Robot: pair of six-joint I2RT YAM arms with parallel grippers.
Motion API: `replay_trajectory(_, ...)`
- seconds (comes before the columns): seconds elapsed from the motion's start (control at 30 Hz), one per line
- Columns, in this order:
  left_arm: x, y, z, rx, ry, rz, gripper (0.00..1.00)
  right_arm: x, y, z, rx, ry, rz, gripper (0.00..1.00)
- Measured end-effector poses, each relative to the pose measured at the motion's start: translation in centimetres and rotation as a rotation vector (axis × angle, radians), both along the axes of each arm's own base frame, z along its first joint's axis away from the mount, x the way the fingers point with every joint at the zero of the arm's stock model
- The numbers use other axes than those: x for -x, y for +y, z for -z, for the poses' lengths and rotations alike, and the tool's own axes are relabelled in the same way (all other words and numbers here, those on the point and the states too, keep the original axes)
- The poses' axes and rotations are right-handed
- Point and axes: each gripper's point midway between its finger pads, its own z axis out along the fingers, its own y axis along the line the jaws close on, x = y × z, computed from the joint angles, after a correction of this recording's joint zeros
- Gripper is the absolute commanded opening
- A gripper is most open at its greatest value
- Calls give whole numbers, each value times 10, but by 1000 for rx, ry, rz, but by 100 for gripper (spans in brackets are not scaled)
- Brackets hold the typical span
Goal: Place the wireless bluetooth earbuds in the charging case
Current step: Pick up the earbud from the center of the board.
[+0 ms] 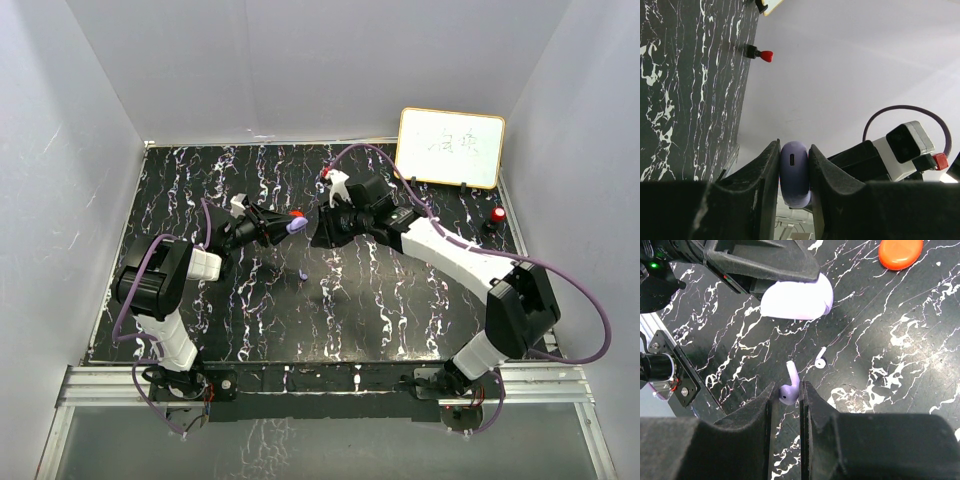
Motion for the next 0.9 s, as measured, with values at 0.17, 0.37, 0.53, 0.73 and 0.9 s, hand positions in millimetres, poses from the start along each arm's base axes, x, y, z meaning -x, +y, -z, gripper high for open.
replay_trajectory(0.17,1,0,3,-11,6,1,0,-5,5,-2,-5,1,-5,17)
replay_trajectory(0.37,2,0,5,-28,12,2,0,-11,11,-6,-16,3,-6,17)
replay_trajectory(0.53,2,1,6,-34,15,2,0,-12,14,3,-16,43,3,16)
replay_trajectory(0.73,2,1,6,-34,15,1,0,-10,19,2,-51,89,20,16)
replay_trajectory(0.9,2,2,1,-39,1,-8,0,-13,20,4,-100,131,61,16)
